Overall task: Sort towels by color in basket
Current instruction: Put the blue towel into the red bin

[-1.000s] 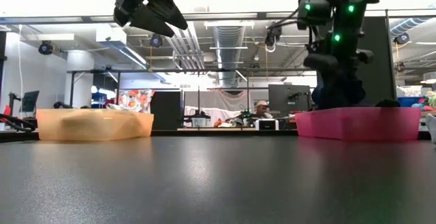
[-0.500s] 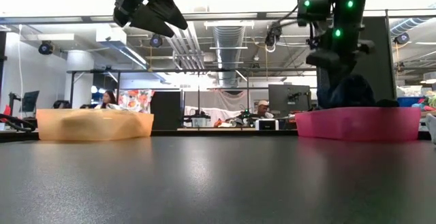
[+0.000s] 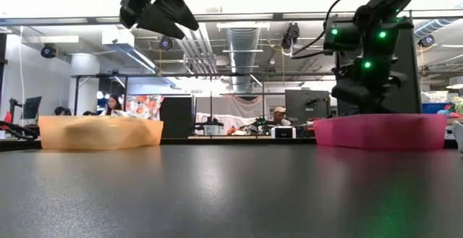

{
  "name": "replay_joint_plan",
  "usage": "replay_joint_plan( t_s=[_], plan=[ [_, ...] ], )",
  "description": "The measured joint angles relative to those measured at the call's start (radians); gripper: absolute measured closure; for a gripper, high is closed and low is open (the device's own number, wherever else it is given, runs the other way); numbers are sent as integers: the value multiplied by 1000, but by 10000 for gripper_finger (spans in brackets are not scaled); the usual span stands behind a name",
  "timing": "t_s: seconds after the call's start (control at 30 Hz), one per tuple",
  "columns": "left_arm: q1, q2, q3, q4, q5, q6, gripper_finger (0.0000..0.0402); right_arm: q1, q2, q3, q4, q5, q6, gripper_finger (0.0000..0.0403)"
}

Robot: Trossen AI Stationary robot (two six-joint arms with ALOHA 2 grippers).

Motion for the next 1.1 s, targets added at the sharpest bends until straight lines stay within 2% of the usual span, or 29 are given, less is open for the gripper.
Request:
replay_joint_plan(
  t_s=[0.27,0.47,0.57,0.9,1.1],
  plan=[
    [0,0,0,4,0,-10,125,0,7,-63,109,-25,-2,393],
    [-17,0,0,25,0,-10,125,0,-11,-36,41,-30,2,379],
    [-28,0,0,28,-1,-10,125,0,-21,11,-39,-24,2,354],
    [-43,0,0,30,-8,-51,125,2,-38,143,-195,-22,-1,234],
    [-63,0,0,29,-8,-81,125,64,-76,208,-243,-31,5,201]
  ],
)
